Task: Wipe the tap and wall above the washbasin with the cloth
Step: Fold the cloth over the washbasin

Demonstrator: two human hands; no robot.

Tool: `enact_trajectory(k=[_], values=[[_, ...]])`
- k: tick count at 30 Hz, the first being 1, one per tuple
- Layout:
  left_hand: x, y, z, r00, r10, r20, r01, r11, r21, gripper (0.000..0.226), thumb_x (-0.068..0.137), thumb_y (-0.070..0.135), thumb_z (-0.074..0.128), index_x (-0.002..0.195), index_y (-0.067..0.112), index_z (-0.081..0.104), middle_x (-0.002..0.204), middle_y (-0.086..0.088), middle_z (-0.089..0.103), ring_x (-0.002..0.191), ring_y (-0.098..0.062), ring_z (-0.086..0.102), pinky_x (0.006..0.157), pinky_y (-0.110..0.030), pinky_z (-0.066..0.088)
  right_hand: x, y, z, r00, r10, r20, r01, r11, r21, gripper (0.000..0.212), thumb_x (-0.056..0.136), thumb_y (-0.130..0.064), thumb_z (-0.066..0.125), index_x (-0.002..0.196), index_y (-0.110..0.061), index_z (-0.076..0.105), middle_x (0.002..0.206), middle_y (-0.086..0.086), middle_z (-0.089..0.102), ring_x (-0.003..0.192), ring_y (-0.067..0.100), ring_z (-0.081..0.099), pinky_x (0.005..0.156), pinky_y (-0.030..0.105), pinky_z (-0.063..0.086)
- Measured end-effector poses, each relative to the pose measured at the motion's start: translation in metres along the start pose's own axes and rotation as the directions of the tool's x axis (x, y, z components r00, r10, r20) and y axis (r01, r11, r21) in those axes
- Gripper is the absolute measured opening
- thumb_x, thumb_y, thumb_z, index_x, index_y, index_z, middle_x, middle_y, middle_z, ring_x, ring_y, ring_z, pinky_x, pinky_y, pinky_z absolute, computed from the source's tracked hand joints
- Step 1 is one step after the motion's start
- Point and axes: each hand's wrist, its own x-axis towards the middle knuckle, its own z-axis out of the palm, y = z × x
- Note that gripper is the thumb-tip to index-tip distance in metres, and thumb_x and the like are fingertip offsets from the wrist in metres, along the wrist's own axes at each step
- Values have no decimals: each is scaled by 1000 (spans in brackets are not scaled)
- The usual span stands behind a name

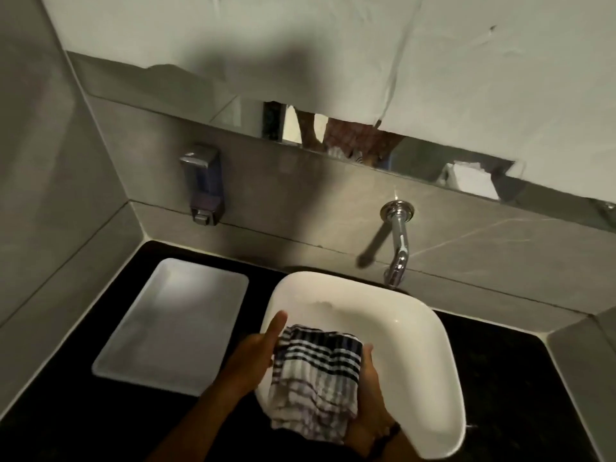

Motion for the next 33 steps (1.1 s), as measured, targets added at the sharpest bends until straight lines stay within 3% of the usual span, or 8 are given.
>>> enact_trajectory(k=[3, 6, 11, 14, 17, 21, 26, 33], values=[[-15, 7, -18, 970, -37, 241, 76, 985, -153, 41, 60, 72, 69, 80, 38, 78, 78, 13, 79, 73, -3, 74, 65, -22, 53, 1, 11, 21, 982, 136, 134, -153, 979, 134, 94, 95, -74, 0, 152, -17, 49, 167, 13, 26, 149, 29, 43, 124, 51, 30], [-24, -11, -49, 977, -54, 205, 77, 992, -104, 29, 70, 40, 81, 92, 24, 74, 80, 2, 79, 70, -13, 75, 53, -23, 54, 14, 27, 28, 838, 262, 479, -386, 905, 181, 126, 72, -86, -22, 163, -7, 18, 172, 14, 16, 160, 27, 12, 128, 43, 4], [-19, -57, -108, 999, -5, -53, -3, 987, -162, 40, 77, 26, 77, 105, 29, 49, 107, -3, 67, 87, -20, 71, 57, -29, 58, 48, 83, 25, 848, 525, 80, -519, 851, -84, 59, 106, -39, 41, 156, -6, 40, 155, 25, 47, 141, 40, 50, 121, 53, 33], [-1, -70, -145, 944, 206, -257, -198, 978, 57, 34, 75, 17, 78, 85, 26, 47, 85, 3, 60, 75, -9, 60, 71, -31, 48, 75, 113, 16, 922, 220, -319, -374, 722, -582, 50, 97, -3, 63, 140, -23, 46, 124, 22, 70, 111, 38, 72, 103, 58, 54], [28, -66, -175, 912, 358, -199, -340, 933, 117, 22, 80, 5, 73, 74, 25, 64, 80, -1, 68, 79, -5, 65, 77, -26, 49, 104, 125, 37, 968, 126, -216, -248, 589, -769, 53, 93, -6, 67, 123, -42, 41, 121, 8, 69, 108, 29, 72, 97, 55, 58], [75, -60, -209, 899, 409, -155, -381, 907, 182, 34, 80, 0, 73, 113, 5, 68, 117, -15, 66, 107, -22, 65, 85, -16, 52, 157, 150, 54, 995, 41, -88, -97, 389, -916, 30, 93, -1, 62, 101, -30, 63, 109, -3, 69, 98, 15, 67, 87, 29, 57], [123, -71, -219, 925, 379, -9, -322, 798, 509, 58, 80, -6, 67, 134, 1, 48, 131, -25, 50, 123, -34, 51, 108, -38, 41, 209, 184, 66, 942, 127, -312, -332, 502, -799, 38, 98, 10, 44, 78, -7, 72, 82, 7, 67, 83, 28, 60, 75, 38, 51], [151, -94, -206, 987, 160, -4, -71, 460, 885, 59, 90, 18, 51, 145, 27, 32, 128, -16, 54, 114, -34, 57, 96, -43, 50, 222, 210, 61, 949, 209, -238, -159, -336, -928, 47, 108, -22, 39, 153, -11, 38, 155, 14, 47, 141, 33, 48, 119, 42, 37]])
